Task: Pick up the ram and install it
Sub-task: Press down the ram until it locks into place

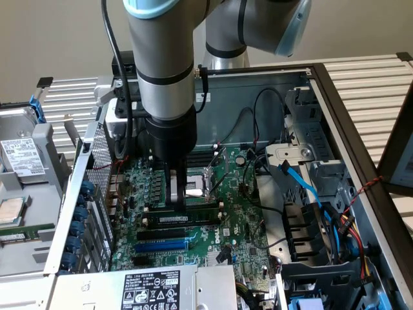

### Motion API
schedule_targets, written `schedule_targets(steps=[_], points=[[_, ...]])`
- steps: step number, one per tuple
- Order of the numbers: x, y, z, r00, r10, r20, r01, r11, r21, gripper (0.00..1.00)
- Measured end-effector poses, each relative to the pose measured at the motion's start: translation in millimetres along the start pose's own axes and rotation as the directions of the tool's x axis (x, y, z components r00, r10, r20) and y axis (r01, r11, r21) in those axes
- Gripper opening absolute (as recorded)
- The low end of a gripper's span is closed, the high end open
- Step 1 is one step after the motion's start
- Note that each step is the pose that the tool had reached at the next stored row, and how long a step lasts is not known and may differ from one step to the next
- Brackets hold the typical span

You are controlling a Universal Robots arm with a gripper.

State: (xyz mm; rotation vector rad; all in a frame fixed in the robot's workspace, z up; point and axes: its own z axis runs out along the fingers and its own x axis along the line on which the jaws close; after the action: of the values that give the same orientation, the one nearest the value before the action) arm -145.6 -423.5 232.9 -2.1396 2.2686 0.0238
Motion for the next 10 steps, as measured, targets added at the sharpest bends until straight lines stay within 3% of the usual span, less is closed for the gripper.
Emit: schedule_targets(steps=[10], points=[[0.3, 0.4, 8.3, 1.0, 0.0, -0.0007, 0.0, 1.0, -0.0005, 0.11]])
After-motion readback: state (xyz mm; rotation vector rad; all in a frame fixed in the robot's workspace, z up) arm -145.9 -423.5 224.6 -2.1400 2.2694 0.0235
